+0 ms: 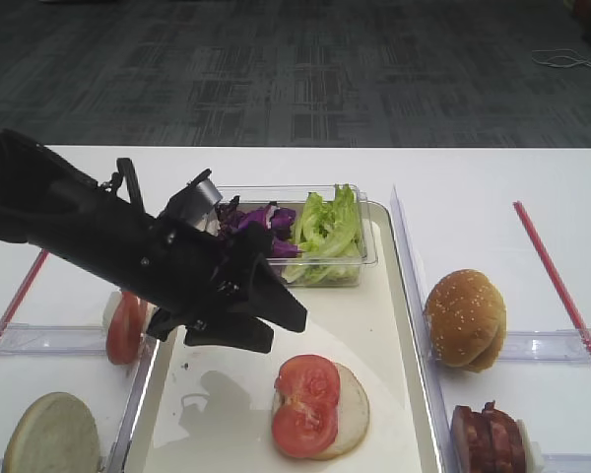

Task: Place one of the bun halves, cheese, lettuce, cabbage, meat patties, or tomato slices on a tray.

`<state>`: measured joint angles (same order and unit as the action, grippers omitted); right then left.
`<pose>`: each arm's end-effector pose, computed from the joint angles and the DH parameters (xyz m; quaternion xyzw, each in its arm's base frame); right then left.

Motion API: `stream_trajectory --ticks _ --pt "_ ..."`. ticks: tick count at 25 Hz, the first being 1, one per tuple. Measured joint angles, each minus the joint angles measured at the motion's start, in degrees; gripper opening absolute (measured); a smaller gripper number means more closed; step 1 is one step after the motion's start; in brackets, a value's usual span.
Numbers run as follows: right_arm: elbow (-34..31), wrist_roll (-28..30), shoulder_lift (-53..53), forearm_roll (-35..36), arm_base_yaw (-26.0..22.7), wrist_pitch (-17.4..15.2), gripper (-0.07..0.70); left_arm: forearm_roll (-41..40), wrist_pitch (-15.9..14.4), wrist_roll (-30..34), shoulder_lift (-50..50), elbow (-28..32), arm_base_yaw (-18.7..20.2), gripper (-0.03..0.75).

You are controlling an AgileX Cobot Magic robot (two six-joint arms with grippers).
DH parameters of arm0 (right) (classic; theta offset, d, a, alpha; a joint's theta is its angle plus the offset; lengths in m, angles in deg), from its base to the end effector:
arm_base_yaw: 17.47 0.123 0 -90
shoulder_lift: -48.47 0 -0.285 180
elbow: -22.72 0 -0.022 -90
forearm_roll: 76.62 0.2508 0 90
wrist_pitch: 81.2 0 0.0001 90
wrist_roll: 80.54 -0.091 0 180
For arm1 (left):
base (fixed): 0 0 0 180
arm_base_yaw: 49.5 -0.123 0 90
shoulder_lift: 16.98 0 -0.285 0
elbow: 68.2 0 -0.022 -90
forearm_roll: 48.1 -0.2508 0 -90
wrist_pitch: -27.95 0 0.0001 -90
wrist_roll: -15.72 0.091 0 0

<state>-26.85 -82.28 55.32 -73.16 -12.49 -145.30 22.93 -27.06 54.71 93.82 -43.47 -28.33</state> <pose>-0.0083 0.0042 0.2679 -0.0266 0.8675 0.0591 0.4932 0.2653 -0.1784 0.1717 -0.0814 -0.8895 0.4495 0.0052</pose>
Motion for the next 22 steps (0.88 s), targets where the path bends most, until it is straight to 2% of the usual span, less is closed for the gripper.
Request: stream_trajectory --ticks 5,10,16,22 --pt "0.0 0.0 0.0 0.0 0.0 0.0 0.468 -2.9 -0.5 -3.4 0.0 -3.8 0.0 0.381" --pt "0.0 0.0 0.0 0.0 0.0 0.0 0.468 -9.2 -1.4 -8.6 0.0 -7.5 0.0 0.381" --pt "0.0 0.0 0.0 0.0 0.0 0.0 0.468 -15.4 -3.9 -14.5 0.0 -11.6 0.0 0.381" --pt "0.0 0.0 0.0 0.0 0.0 0.0 0.468 -25.5 -7.0 -21.0 0.0 -16.6 0.0 0.378"
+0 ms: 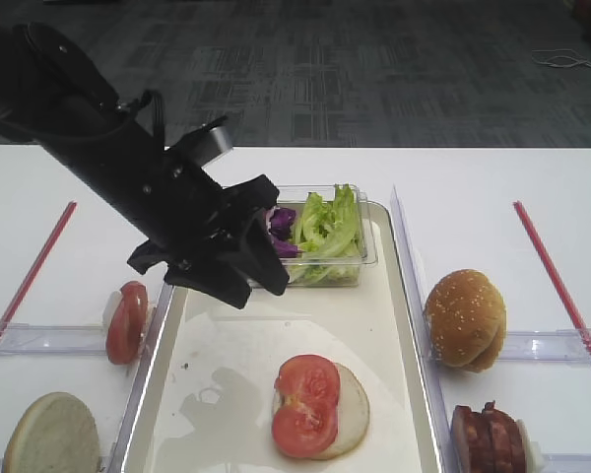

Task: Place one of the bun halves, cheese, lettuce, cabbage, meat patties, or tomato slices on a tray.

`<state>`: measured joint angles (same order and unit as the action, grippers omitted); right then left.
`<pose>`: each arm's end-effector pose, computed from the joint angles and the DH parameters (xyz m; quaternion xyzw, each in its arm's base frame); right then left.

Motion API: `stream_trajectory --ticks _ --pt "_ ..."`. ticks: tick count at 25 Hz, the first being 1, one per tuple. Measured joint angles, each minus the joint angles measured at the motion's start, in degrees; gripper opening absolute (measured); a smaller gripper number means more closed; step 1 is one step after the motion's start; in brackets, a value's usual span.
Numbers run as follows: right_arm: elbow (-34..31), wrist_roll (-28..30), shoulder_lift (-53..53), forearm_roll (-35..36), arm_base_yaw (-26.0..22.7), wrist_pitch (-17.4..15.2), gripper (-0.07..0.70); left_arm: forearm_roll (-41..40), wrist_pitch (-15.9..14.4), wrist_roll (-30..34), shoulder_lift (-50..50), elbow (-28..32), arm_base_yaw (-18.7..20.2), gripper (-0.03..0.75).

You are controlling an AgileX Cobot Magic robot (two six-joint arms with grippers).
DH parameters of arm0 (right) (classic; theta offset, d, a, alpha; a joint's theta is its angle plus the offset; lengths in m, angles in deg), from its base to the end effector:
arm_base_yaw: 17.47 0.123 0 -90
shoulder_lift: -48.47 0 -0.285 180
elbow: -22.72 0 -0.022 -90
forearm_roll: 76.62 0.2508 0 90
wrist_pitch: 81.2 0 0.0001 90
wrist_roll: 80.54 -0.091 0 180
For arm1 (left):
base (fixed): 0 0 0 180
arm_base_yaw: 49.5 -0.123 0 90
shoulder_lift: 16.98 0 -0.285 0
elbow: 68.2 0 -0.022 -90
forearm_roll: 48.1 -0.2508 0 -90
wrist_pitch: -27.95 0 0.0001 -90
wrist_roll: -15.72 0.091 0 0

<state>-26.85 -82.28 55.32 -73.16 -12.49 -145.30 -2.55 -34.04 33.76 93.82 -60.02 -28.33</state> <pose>-0.0083 0.0042 0.2679 -0.0266 0.8675 0.0591 0.4932 0.2975 -0.1768 0.2172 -0.1354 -0.9305 0.3399 0.0171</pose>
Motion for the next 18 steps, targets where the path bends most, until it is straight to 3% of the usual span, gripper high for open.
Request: stream_trajectory --ticks 7,18 --pt "0.0 0.0 0.0 0.0 0.0 0.0 0.468 -5.6 -2.9 -3.4 0.0 -3.6 0.0 0.355" --pt "0.0 0.0 0.0 0.0 0.0 0.0 0.468 -14.8 -6.5 -9.6 0.0 -4.2 0.0 0.332"
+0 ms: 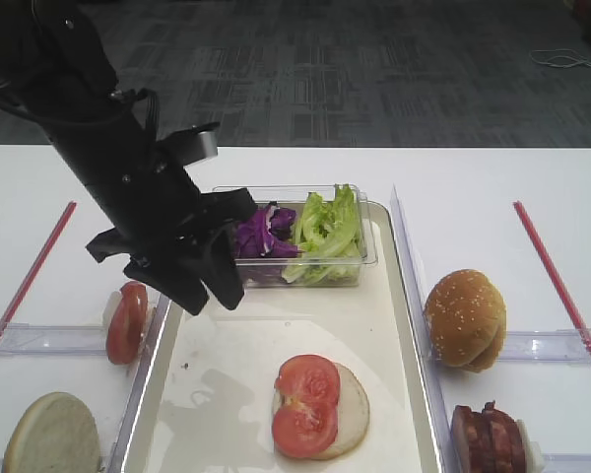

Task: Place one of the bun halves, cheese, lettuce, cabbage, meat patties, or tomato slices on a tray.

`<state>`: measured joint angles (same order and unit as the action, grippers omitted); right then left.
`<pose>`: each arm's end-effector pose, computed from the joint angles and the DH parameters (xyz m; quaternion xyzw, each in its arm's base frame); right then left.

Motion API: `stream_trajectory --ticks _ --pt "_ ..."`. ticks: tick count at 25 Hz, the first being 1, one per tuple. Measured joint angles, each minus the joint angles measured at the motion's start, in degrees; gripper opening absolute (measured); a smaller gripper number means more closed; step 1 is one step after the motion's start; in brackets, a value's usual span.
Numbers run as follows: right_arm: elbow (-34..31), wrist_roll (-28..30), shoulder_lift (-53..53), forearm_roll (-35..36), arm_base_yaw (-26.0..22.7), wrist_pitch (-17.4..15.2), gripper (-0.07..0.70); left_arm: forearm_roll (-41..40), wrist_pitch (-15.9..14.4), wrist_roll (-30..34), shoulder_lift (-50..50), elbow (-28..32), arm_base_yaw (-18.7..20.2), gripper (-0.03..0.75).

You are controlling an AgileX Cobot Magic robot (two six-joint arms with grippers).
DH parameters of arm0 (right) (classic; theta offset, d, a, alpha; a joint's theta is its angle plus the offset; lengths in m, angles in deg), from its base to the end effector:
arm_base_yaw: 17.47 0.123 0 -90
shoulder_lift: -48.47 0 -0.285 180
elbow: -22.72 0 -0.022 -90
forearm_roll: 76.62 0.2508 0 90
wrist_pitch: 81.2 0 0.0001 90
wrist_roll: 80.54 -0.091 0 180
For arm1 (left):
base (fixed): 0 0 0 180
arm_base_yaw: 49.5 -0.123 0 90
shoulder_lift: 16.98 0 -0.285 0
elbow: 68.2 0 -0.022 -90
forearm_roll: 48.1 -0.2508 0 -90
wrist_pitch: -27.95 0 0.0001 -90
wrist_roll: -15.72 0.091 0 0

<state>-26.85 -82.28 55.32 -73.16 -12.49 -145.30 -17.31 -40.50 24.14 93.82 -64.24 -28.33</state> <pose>-0.0083 0.0042 0.2679 -0.0266 0.8675 0.0591 0.4932 0.2995 -0.1625 0.2243 -0.1452 -0.9584 0.2396 0.0539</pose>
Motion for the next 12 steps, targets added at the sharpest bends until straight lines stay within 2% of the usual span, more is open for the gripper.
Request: stream_trajectory --ticks 12 --pt "0.0 0.0 0.0 0.0 0.0 0.0 0.468 -10.3 -0.4 -6.8 0.0 0.0 0.0 0.327"
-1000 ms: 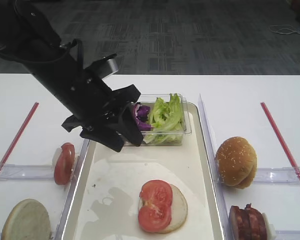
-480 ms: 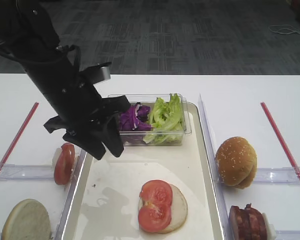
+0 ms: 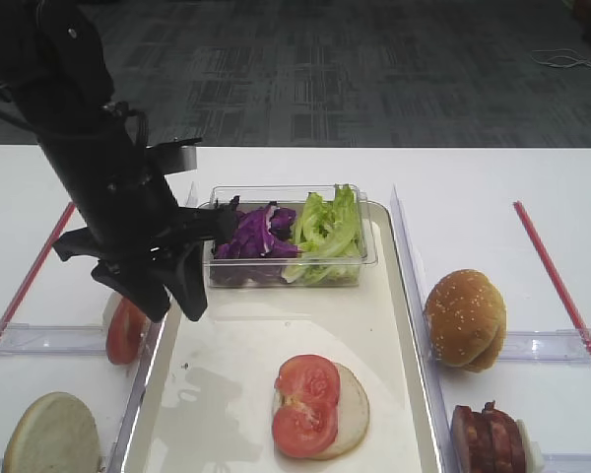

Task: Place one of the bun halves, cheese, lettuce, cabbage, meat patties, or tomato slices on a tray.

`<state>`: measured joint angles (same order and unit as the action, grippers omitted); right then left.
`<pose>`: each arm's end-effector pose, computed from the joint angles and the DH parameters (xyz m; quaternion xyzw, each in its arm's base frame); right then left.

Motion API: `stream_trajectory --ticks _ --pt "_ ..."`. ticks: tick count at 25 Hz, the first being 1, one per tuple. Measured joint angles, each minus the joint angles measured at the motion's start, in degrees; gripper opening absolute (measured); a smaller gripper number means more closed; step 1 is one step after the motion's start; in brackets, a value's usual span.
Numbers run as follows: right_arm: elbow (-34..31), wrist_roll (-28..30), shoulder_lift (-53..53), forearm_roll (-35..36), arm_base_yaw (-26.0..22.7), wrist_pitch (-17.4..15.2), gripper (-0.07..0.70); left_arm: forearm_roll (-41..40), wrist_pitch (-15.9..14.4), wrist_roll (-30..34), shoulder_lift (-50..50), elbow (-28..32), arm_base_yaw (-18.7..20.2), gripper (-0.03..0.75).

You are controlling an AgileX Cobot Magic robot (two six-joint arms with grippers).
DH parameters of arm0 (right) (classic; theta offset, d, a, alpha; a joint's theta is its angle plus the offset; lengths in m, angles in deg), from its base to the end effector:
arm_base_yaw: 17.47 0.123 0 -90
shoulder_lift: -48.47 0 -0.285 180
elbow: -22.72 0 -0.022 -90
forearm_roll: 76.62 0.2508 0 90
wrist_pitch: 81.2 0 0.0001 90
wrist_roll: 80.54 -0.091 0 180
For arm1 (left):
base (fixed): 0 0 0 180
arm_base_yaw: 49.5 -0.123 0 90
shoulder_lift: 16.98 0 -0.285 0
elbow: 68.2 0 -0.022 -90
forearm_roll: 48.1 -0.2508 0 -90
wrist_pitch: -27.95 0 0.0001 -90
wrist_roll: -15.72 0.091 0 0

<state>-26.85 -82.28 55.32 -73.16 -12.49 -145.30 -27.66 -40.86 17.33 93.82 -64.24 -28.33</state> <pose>-0.0083 0.0042 0.2679 -0.0266 0.8675 0.0591 0.4932 0.3013 -0.1485 0.2184 -0.1264 -0.9780 0.1558 0.0580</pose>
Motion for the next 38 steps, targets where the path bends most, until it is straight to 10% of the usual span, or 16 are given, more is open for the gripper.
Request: stream_trajectory --ticks 25,38 --pt "0.0 0.0 0.0 0.0 0.0 0.0 0.468 -13.8 -0.3 -5.6 0.0 0.0 -0.5 0.326" --pt "0.0 0.0 0.0 0.0 0.0 0.0 0.468 -15.4 -0.3 -3.6 0.0 0.0 -11.2 0.326"
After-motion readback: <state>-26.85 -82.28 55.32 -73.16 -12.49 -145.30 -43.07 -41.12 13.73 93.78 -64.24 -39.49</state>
